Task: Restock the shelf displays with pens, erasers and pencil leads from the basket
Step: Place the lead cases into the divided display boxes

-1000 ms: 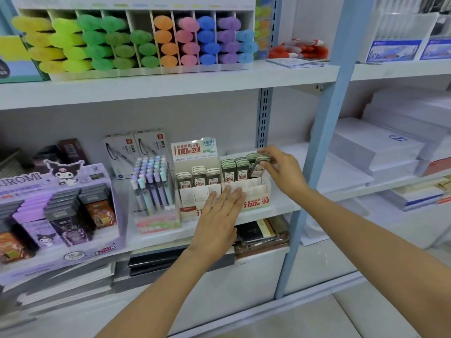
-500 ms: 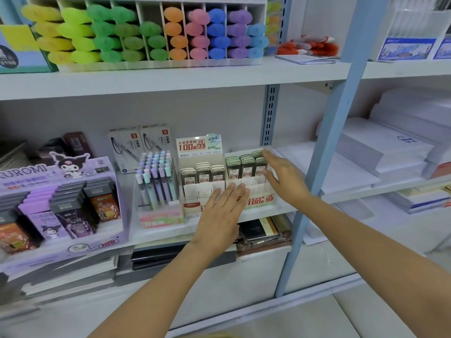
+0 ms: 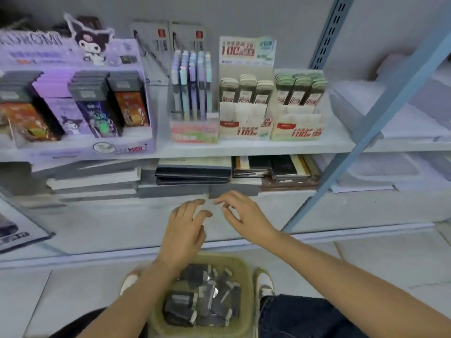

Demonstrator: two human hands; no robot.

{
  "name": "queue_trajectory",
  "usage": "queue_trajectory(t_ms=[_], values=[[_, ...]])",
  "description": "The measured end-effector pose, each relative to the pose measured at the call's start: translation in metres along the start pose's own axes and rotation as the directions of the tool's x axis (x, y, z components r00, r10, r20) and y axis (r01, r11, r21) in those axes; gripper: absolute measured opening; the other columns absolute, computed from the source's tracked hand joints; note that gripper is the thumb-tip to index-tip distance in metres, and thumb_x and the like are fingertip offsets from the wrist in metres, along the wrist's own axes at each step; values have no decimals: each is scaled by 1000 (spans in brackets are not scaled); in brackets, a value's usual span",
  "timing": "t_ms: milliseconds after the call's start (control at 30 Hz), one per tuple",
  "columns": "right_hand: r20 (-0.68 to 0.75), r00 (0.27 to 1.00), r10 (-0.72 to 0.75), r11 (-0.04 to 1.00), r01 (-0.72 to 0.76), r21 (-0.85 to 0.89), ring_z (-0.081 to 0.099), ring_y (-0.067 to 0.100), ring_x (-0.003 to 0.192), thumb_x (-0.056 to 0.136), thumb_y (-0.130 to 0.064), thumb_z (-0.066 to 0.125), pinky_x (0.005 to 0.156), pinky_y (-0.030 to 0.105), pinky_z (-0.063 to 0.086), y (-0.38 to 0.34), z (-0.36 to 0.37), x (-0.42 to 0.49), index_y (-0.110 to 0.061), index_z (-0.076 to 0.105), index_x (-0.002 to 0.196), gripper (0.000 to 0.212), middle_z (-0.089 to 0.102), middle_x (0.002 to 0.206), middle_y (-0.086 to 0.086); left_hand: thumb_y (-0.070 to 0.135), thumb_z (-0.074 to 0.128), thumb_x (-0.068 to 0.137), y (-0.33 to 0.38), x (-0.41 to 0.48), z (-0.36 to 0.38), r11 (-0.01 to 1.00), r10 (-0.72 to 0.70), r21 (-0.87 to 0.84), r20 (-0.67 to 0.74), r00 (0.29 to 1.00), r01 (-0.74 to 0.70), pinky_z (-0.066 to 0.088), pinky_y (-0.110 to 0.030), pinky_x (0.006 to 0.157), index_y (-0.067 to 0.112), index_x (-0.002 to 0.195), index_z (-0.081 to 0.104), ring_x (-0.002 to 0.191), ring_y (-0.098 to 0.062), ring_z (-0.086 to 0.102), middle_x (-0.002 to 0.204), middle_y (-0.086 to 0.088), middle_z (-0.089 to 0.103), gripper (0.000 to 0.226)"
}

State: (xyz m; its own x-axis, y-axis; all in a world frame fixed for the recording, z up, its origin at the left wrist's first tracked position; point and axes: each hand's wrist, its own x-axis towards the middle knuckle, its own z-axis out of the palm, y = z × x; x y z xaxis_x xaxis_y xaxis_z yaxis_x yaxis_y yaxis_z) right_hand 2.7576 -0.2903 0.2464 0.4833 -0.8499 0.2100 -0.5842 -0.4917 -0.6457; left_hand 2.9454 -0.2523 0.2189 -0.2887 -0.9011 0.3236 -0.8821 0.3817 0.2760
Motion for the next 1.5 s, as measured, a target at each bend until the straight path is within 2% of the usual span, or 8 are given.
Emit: queue_trajectory(t_ms=[233,367,467,567,867,1100,1367,1500], values=[[541,750,382,919,-373,-132,58,18,96,99,-22,49,86,32,49,79,179,-50,-15,58,121,25,62,110,3,0,82,48,-80,-148,112,957,-278,66,485,829,282,57,-42,72,14,102,75,103,-34,67,119,-14,68,56],[732,497,466,826,-540,-159,59,28,107,99,-23,50,94,41,48,110,251,-89,-7,51,126,32,61,120,14,13,47,93,-98,-221,163,930,-343,143,672,656,339,16,-38,119,16,153,25,149,-23,11,162,-6,9,64],[746,388,541,712,-684,-160,56,19,114,98,-25,53,95,28,45,120,292,-104,-12,44,136,41,57,131,8,10,37,95,-104,-254,182,902,-389,180,733,557,392,-1,-31,120,14,155,3,149,-20,-11,163,-2,-6,70],[740,299,603,594,-787,-166,55,21,110,97,-29,55,93,31,46,122,328,-114,-10,41,133,43,57,125,8,8,39,94,-107,-271,189,929,-351,182,715,605,324,-2,-33,121,9,154,7,147,-22,-18,162,-5,-5,68],[545,272,793,336,-942,-19,49,27,121,85,-24,73,98,32,40,105,386,-125,-6,33,133,64,49,130,11,6,36,93,-105,-278,197,928,-337,171,765,548,331,-2,-36,122,11,154,5,143,-27,-29,161,-7,-15,69],[605,446,660,634,-763,-128,61,29,99,99,-29,50,75,31,44,128,362,-133,-10,51,120,29,64,107,12,6,49,90,-106,-269,188,900,-344,56,701,625,432,12,-35,122,14,146,41,149,-22,-8,160,-5,21,57],[565,553,612,689,-723,-39,59,23,78,98,-22,54,72,37,48,152,307,-129,-4,65,103,22,69,90,13,8,57,90,-97,-249,190,873,-388,-16,583,714,487,27,-44,117,10,129,59,143,-29,29,145,-11,47,39],[697,544,466,768,-640,-14,57,23,71,98,-21,54,64,32,43,156,282,-127,-2,63,93,21,65,84,18,27,69,85,-86,-229,202,860,-324,-166,553,768,482,29,-45,115,13,139,49,142,-26,31,148,-6,43,59]])
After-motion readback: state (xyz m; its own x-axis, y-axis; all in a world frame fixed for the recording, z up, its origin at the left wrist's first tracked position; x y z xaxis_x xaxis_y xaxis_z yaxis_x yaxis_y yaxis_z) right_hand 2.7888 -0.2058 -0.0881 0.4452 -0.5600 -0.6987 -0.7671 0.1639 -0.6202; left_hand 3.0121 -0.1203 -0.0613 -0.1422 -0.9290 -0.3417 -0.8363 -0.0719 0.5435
